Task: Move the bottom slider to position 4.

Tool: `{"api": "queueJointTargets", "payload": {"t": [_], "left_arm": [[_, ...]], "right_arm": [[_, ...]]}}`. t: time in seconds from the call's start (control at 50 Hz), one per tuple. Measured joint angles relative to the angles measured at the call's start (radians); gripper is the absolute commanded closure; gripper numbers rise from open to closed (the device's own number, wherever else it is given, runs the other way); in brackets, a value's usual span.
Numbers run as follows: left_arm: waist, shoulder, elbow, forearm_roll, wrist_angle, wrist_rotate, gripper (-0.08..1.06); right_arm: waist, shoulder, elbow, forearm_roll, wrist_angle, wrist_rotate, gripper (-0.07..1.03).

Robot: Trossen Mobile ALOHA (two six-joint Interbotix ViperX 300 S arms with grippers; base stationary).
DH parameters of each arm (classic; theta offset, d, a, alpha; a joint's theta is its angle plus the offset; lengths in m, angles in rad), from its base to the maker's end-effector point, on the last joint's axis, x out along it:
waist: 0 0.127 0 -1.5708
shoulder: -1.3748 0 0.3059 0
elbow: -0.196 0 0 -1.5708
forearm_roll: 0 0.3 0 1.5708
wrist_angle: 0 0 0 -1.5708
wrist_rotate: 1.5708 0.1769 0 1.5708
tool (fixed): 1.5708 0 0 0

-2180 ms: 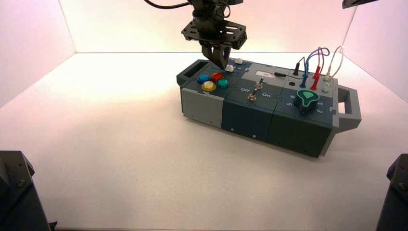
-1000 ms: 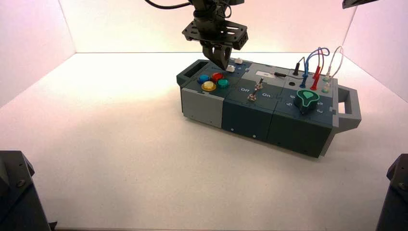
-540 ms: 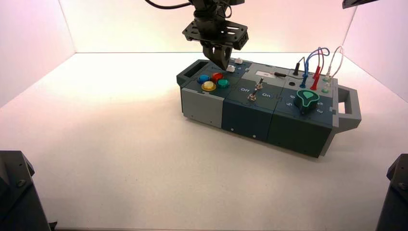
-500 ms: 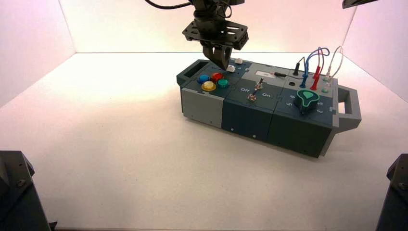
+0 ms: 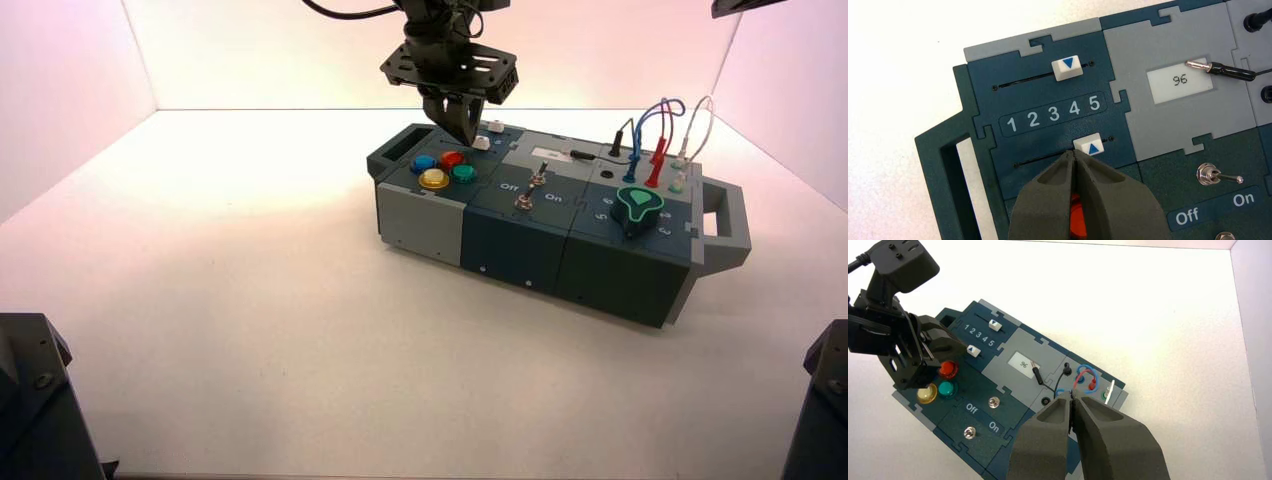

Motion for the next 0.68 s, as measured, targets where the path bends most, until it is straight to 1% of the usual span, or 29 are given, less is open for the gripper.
{"api": "queueJointTargets", "payload": {"t": [0.18,0.46,0.68], "left_arm": [[0.009,0.000,0.000,0.002,0.002,0.000,1.01],[0.052,-0.012,0.015,0.005,-0.002,0.000,1.01],[0.049,-0.035,0.015,0.005,-0.005,-0.002,1.01]], "right_arm": [[0.000,0.000,0.002,0.000,0.000,0.000,0.98],[0.000,0.000,0.000,0.002,0.003,-0.002,0.98],[0.000,0.000,0.002,0.005,0.006,0.000,0.98]]}}
